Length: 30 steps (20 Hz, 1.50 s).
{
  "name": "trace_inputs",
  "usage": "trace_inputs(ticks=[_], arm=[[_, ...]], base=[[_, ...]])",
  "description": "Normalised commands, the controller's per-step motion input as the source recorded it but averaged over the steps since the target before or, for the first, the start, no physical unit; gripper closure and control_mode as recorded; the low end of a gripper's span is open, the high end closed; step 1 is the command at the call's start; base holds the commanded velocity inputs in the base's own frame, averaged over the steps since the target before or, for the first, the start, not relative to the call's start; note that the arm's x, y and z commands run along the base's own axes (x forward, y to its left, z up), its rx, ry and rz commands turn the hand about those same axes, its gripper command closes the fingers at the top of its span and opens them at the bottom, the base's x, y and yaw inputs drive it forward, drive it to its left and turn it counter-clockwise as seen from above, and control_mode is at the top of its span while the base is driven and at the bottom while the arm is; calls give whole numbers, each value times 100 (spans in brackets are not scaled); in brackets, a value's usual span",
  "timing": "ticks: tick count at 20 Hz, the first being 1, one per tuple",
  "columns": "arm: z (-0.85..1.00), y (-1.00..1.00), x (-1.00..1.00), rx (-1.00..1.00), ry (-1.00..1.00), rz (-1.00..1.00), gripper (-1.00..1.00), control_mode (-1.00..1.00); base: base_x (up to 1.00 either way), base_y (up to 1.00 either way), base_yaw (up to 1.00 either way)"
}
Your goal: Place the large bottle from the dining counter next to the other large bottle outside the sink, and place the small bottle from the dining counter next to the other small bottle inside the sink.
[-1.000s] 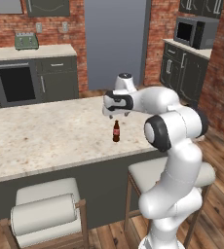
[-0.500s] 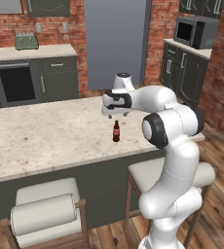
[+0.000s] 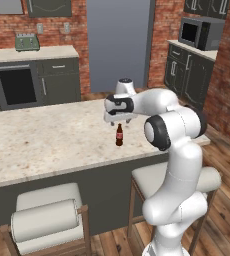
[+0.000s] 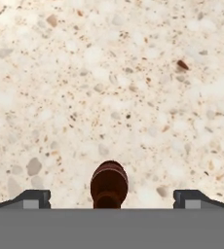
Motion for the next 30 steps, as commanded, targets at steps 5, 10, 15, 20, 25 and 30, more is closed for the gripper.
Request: trace_inputs(ticks=[5,10,15,20,25,30], arm=[[-10,12,0,0,2,0,-100,-100],[-11,13,0,0,2,0,-100,-100],[-1,3,0,0,1,0,-100,-100],[10,-9,0,1,0,0,-100,-100],[27,-16,-1,4,0,0,-100,-100],[2,-1,-20,0,0,0,-100,-100]], base=[[0,0,0],[0,0,0],[0,0,0],[0,0,0],[0,0,0],[0,0,0]])
